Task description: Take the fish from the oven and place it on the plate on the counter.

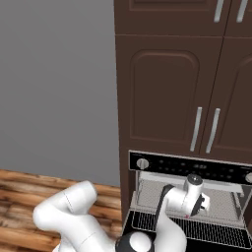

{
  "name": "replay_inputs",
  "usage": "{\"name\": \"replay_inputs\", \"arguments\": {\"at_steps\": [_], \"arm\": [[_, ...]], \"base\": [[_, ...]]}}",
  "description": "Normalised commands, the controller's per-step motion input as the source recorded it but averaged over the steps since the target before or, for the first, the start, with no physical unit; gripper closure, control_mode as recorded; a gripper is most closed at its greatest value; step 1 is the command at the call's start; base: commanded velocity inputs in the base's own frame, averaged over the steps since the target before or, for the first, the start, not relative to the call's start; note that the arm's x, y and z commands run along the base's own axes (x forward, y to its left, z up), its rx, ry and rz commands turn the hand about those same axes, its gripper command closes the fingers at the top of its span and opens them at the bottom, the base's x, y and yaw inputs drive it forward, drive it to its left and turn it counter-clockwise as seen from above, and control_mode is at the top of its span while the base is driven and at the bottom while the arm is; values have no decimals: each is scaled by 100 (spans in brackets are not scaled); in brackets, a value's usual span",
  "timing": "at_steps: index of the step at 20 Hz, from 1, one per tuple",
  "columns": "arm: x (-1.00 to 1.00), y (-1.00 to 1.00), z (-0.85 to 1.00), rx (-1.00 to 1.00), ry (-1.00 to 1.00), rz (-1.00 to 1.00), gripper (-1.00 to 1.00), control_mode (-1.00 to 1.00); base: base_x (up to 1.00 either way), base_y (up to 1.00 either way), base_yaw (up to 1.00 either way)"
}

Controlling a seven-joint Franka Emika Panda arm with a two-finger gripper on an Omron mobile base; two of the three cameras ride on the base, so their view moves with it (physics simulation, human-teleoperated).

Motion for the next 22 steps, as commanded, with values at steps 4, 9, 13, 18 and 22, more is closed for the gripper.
{"name": "replay_inputs", "arguments": {"at_steps": [4,9,13,18,22], "arm": [[29,0,-23,0,0,0,-100,-100],[26,0,-37,0,0,0,-100,-100],[9,-1,-30,0,0,0,-100,-100],[2,-9,-10,0,0,0,-100,-100],[0,-14,-15,0,0,-3,-100,-100]], "base": [[0,0,0],[0,0,0],[0,0,0],[0,0,0],[0,0,0]]}}
